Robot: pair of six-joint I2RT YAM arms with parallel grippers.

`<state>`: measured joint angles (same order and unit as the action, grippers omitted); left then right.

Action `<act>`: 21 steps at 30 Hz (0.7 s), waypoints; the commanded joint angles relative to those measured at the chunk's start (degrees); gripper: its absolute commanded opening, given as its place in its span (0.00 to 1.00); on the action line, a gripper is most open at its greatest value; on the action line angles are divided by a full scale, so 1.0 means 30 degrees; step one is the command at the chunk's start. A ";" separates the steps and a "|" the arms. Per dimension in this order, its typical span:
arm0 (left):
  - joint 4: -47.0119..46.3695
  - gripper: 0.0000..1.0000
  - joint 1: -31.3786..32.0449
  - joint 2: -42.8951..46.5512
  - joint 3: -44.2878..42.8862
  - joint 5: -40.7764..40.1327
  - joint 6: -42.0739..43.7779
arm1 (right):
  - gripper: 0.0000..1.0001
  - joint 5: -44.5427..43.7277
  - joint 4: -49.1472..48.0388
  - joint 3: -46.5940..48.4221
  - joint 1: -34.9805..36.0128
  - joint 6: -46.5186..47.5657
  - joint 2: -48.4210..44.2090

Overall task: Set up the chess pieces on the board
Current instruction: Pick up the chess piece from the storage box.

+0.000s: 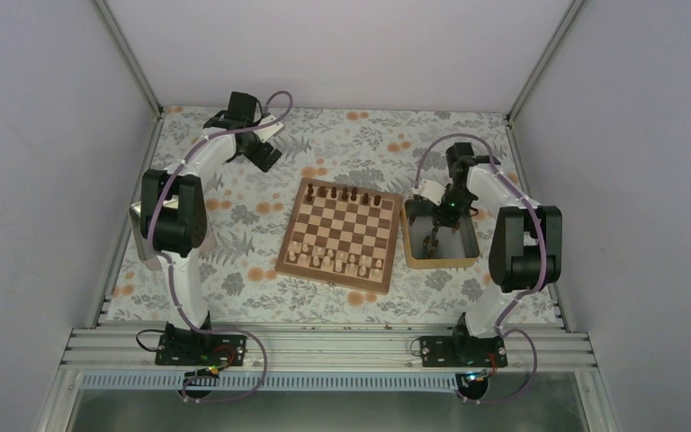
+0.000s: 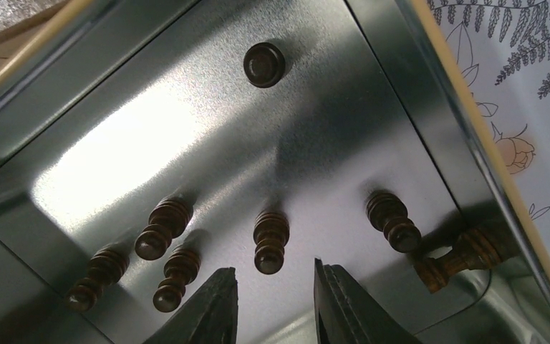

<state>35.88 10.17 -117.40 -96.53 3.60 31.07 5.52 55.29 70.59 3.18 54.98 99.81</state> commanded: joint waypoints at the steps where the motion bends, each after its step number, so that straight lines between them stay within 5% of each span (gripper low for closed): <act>1: 0.0140 1.00 0.0051 -0.0152 -0.0375 -0.0065 0.0041 | 0.30 0.0381 0.0092 -0.0033 -0.0199 -0.0252 0.0306; 21: 0.0228 1.00 0.0077 -0.0189 -0.0285 0.0081 0.0038 | 0.28 -0.0258 -0.0094 -0.0146 -0.0368 -0.0427 0.1519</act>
<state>35.90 10.20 -117.40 -96.53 3.55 31.07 5.30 54.87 70.57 3.09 54.57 104.01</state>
